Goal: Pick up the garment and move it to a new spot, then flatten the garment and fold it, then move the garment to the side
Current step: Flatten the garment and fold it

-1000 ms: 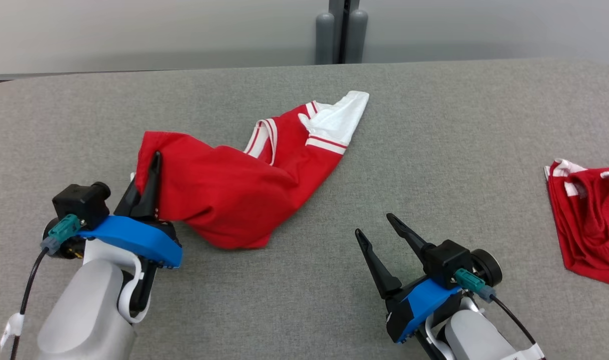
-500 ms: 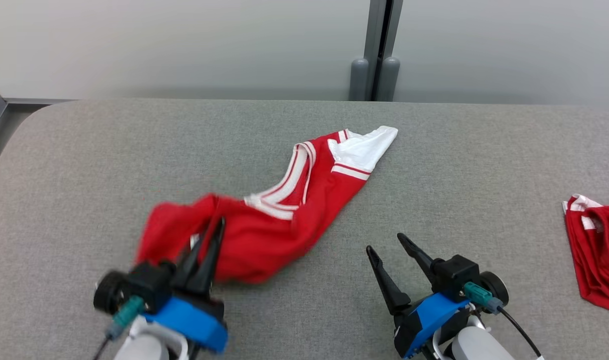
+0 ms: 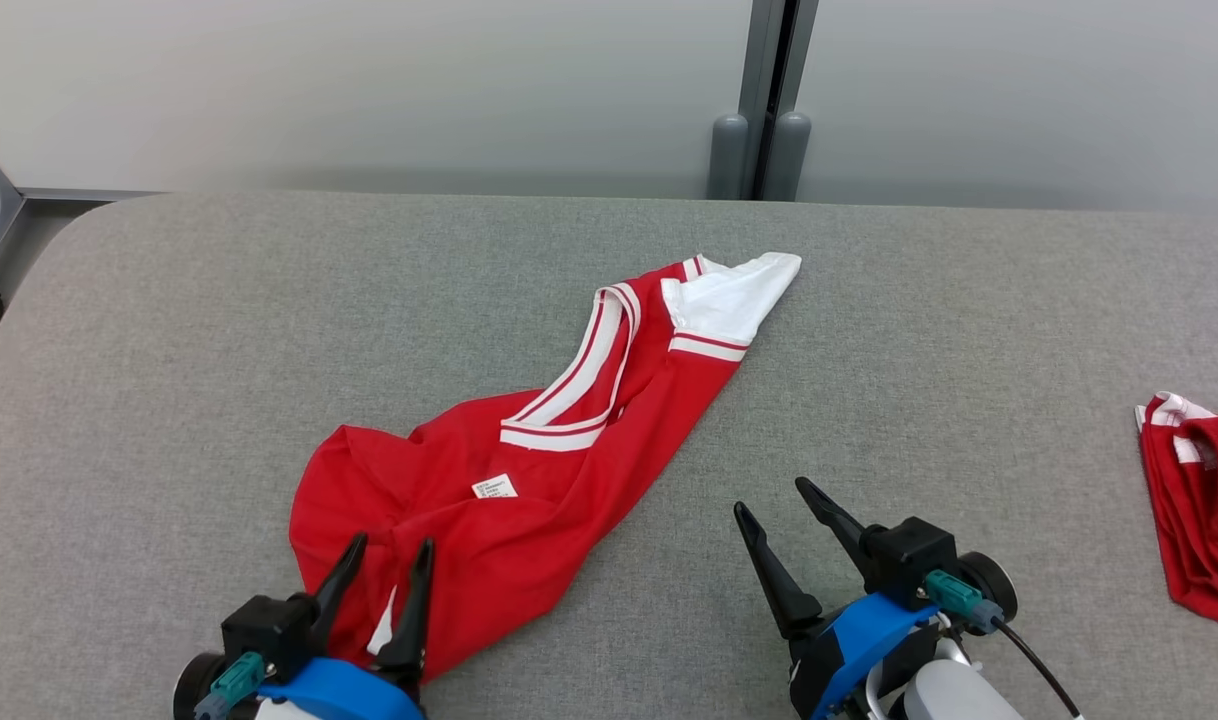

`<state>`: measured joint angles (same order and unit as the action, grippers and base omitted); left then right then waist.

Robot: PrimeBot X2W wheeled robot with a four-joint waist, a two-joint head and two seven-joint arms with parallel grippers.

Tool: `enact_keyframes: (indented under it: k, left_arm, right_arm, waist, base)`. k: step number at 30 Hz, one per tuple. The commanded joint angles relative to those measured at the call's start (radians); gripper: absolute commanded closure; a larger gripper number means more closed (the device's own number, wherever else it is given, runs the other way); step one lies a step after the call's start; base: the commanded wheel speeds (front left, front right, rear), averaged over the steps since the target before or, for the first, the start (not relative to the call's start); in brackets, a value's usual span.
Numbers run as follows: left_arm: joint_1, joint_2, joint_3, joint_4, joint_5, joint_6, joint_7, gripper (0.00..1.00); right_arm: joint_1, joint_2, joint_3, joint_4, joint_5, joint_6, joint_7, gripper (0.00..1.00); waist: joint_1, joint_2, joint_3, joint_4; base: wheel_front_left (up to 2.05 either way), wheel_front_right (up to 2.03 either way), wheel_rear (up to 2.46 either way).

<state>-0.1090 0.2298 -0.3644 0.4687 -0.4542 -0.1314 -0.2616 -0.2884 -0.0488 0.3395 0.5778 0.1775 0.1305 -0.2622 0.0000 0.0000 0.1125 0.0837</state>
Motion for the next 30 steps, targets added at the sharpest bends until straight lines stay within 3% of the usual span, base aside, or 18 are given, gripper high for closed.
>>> enact_keyframes:
  k: [1, 7, 13, 14, 15, 16, 23, 29, 30]
  left_arm:
    - [-0.014, -0.010, 0.008, -0.024, 0.011, 0.001, -0.004, 0.00]
    - [-0.025, -0.019, 0.012, -0.079, 0.016, 0.001, -0.004, 0.00]
    - [-0.035, -0.028, -0.006, 0.014, 0.016, 0.001, -0.004, 0.00]
    - [-0.037, -0.028, -0.011, 0.019, 0.015, 0.001, -0.004, 0.60]
    - [-0.041, -0.026, -0.017, 0.017, 0.017, 0.001, -0.004, 0.91]
    - [-0.042, -0.025, -0.022, 0.012, 0.019, 0.001, -0.004, 1.00]
    - [-0.039, -0.009, -0.057, -0.071, 0.049, 0.001, -0.005, 1.00]
    - [-0.018, 0.041, -0.246, -0.161, 0.017, 0.001, -0.004, 1.00]
    - [-0.019, 0.044, -0.268, -0.153, 0.004, 0.001, -0.004, 0.75]
  right_arm:
    - [0.004, -0.004, -0.002, 0.003, 0.004, 0.000, -0.003, 0.00]
    - [-0.001, -0.004, 0.012, -0.001, 0.014, 0.000, -0.003, 0.00]
    - [0.011, -0.004, 0.017, 0.003, 0.019, 0.000, -0.003, 0.00]
    - [0.013, -0.004, 0.016, 0.004, 0.018, 0.000, -0.003, 0.00]
    - [0.015, -0.004, 0.014, 0.004, 0.017, 0.000, -0.003, 0.00]
    - [0.016, -0.004, 0.013, 0.003, 0.017, 0.000, -0.003, 0.00]
    - [0.015, -0.004, 0.003, 0.005, 0.016, 0.000, -0.003, 0.00]
    - [0.004, -0.004, -0.011, 0.007, 0.014, 0.000, -0.003, 0.00]
    - [-0.002, -0.004, -0.013, 0.009, 0.012, 0.000, -0.003, 0.00]
  waist:
    - [0.0000, 0.0000, -0.001, 0.001]
    - [0.0000, 0.0000, -0.004, -0.003]
    - [0.0000, 0.0000, -0.010, -0.009]
    - [0.0000, 0.0000, -0.012, -0.008]
    - [0.0000, 0.0000, -0.012, -0.006]
    - [0.0000, 0.0000, -0.012, -0.005]
    - [0.0000, 0.0000, -0.014, 0.013]
    - [0.0000, 0.0000, -0.003, 0.039]
    - [0.0000, 0.0000, 0.001, 0.044]
  base:
    - [0.00, 0.00, 0.00]
    - [0.00, 0.00, 0.00]
    - [0.00, 0.00, 0.00]
    - [0.00, 0.00, 0.00]
    - [0.00, 0.00, 0.00]
    - [0.00, 0.00, 0.00]
    - [0.00, 0.00, 0.00]
    - [0.00, 0.00, 0.00]
    - [0.00, 0.00, 0.00]
